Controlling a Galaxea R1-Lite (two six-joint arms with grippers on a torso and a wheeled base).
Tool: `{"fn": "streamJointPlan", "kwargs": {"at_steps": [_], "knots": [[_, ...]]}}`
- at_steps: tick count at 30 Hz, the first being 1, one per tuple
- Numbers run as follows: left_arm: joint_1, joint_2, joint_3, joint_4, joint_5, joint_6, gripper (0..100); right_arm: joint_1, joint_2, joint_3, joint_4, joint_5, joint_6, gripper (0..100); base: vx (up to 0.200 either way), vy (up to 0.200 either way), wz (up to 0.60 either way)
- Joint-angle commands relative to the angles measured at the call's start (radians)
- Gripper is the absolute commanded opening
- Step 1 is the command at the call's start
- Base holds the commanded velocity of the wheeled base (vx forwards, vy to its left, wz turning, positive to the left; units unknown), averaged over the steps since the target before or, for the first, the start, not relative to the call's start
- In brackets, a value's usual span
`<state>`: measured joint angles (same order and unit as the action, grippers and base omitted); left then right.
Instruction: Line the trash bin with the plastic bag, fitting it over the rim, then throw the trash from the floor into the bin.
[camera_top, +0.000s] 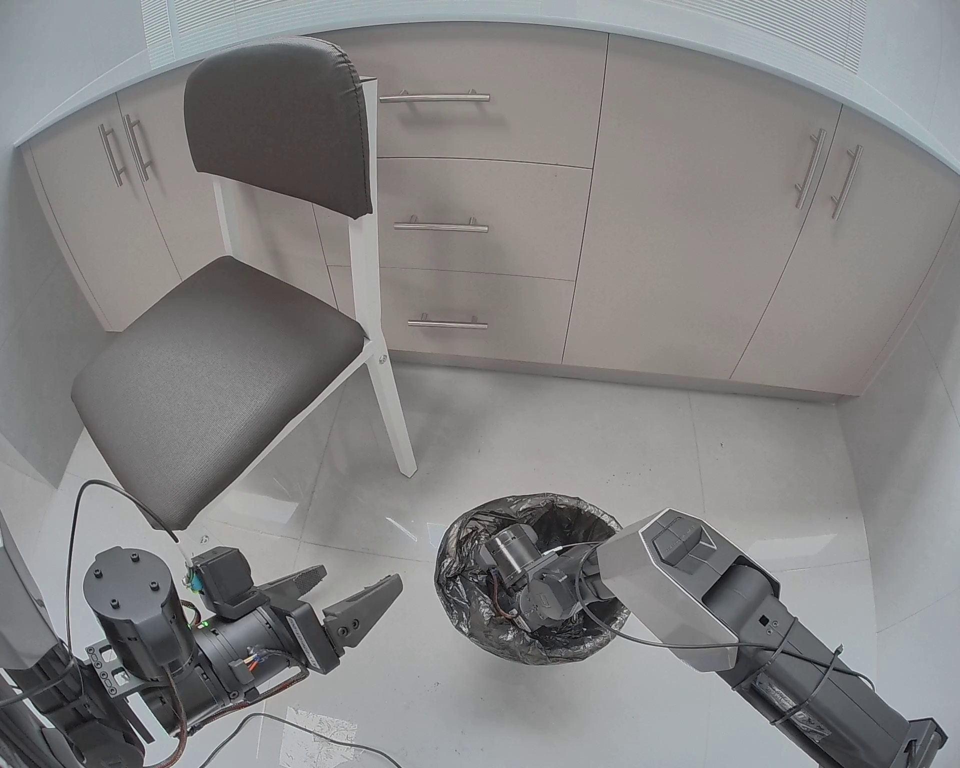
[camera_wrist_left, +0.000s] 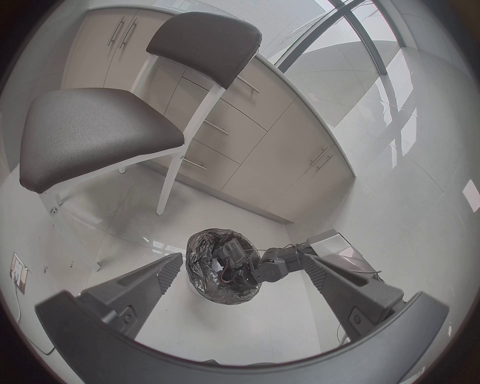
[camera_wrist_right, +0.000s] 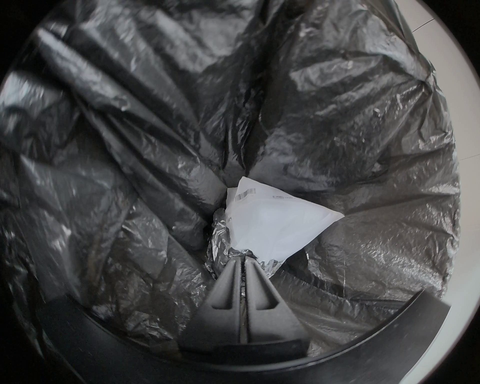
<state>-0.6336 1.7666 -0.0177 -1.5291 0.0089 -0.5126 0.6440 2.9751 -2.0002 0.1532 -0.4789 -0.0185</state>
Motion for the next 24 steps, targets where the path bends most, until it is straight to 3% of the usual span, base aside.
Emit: {"fn": "streamJointPlan", "kwargs": {"at_steps": [1,24], "knots": [[0.000,0.007,0.004,0.000,0.000,-0.001,100,-0.012,0.024,0.000,-0.006,0.000,0.000,0,0.000,0.000,0.00],[0.000,0.031,0.004,0.000,0.000,0.000,100,-0.049,0.088,0.000,-0.030,0.003,0.003,0,0.000,0.000,0.00]]}}
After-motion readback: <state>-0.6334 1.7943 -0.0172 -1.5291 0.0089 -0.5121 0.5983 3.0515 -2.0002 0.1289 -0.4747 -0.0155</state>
